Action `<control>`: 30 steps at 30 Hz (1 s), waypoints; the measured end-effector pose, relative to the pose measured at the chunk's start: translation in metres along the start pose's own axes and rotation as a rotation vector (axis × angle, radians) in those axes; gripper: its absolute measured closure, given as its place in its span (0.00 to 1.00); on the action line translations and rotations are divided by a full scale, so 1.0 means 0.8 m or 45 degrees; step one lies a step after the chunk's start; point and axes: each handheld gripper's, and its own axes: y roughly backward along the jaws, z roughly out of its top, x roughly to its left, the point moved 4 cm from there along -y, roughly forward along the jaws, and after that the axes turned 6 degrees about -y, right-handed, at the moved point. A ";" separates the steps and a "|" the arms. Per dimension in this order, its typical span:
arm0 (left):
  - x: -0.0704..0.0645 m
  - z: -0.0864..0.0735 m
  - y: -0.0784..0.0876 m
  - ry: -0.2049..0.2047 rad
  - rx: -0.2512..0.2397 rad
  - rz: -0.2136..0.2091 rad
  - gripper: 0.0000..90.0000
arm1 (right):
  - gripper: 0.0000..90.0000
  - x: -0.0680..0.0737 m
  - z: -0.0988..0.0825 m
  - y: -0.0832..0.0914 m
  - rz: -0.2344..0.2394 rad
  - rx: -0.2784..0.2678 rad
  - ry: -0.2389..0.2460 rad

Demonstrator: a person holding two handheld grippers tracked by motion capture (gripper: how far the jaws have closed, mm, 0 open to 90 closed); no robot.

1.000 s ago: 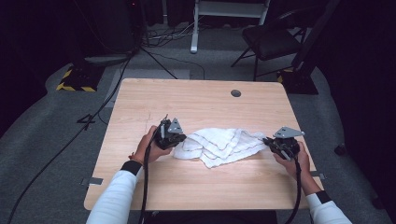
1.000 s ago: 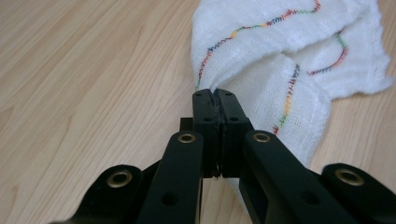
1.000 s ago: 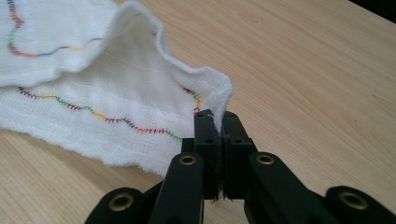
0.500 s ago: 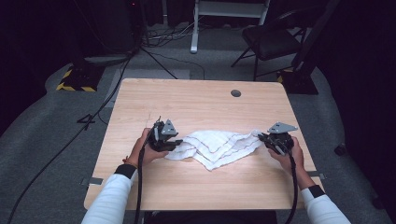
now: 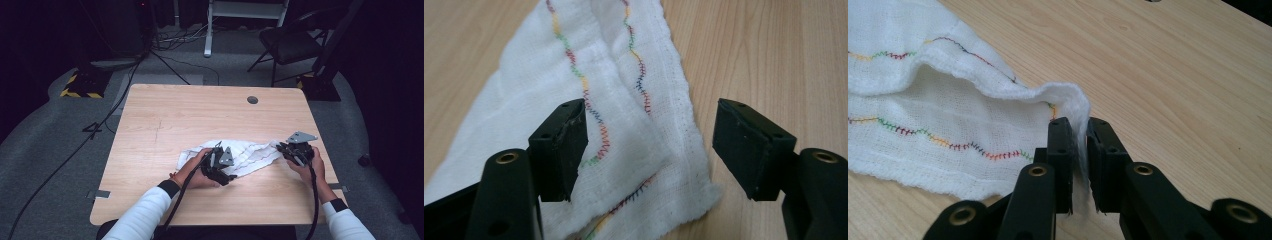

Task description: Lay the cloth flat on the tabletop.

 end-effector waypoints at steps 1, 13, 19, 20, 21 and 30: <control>0.000 0.000 0.000 0.000 0.000 0.000 0.36 | 0.90 0.000 0.000 0.000 0.000 0.000 0.000; 0.022 -0.013 0.005 0.012 -0.004 0.003 0.92 | 0.84 -0.001 0.000 0.005 -0.018 -0.018 -0.008; 0.030 -0.011 0.023 0.022 -0.049 0.012 0.97 | 0.85 -0.006 0.000 0.009 -0.026 -0.033 -0.015; 0.030 -0.011 0.024 0.021 -0.045 0.015 0.97 | 0.83 -0.006 -0.001 0.010 -0.021 -0.029 -0.017; 0.031 -0.011 0.023 0.015 -0.041 0.025 0.97 | 0.78 -0.007 -0.001 0.010 -0.018 -0.030 -0.022; 0.049 -0.019 0.037 0.064 -0.057 0.119 0.98 | 0.58 -0.013 -0.019 0.014 0.083 0.052 -0.096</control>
